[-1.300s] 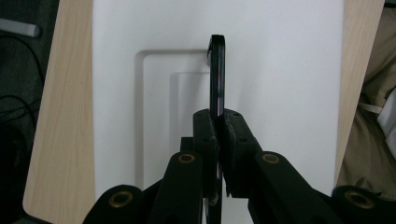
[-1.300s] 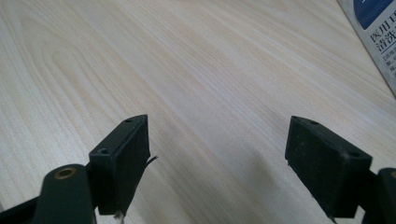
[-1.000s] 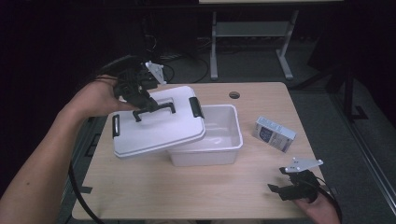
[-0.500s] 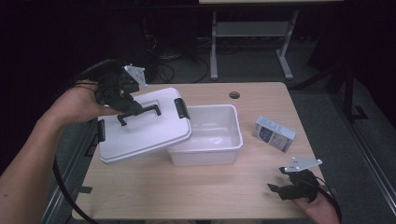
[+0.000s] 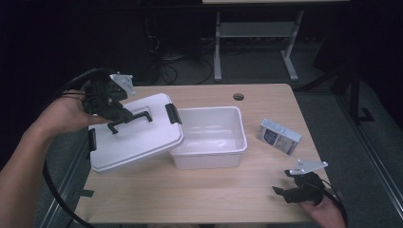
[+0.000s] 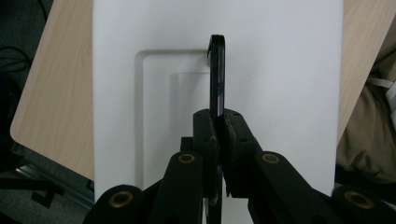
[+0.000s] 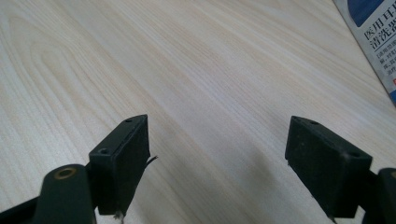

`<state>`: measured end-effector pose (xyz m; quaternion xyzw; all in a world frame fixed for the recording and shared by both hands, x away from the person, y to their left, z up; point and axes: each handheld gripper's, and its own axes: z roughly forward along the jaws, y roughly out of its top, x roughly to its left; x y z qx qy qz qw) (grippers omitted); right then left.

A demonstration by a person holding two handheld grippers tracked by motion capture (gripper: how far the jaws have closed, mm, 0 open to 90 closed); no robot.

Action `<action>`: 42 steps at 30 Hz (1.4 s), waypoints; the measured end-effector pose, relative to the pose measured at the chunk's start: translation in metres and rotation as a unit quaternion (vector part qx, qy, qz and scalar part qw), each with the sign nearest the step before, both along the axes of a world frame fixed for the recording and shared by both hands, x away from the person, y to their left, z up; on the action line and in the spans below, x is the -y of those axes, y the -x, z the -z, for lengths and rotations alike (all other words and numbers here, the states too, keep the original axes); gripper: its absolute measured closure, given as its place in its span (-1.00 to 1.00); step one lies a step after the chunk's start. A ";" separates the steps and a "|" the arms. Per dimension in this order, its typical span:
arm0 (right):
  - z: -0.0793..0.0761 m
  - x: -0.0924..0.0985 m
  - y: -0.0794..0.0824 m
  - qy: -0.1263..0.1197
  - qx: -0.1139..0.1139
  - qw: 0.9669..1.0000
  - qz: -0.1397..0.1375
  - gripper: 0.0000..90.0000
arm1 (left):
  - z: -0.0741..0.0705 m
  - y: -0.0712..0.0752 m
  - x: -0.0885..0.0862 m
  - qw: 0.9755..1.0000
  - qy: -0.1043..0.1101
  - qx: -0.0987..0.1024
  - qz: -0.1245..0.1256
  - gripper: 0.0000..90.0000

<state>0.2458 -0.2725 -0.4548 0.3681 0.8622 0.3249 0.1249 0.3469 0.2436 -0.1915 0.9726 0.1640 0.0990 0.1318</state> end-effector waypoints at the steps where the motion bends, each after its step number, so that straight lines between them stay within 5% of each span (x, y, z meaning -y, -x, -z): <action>1: 0.000 0.000 0.000 0.001 0.000 1.000 0.000 -0.53 | 0.001 0.001 -0.002 1.000 -0.001 -0.001 -0.002 0.89; 18: -0.001 -0.001 -0.001 0.004 0.000 1.000 0.001 -0.53 | 0.015 0.014 -0.044 0.999 -0.003 0.003 -0.040 0.89; 42: 0.001 -0.001 -0.001 0.006 0.001 1.000 0.001 -0.53 | 0.069 0.015 -0.070 0.998 0.001 -0.013 -0.068 0.89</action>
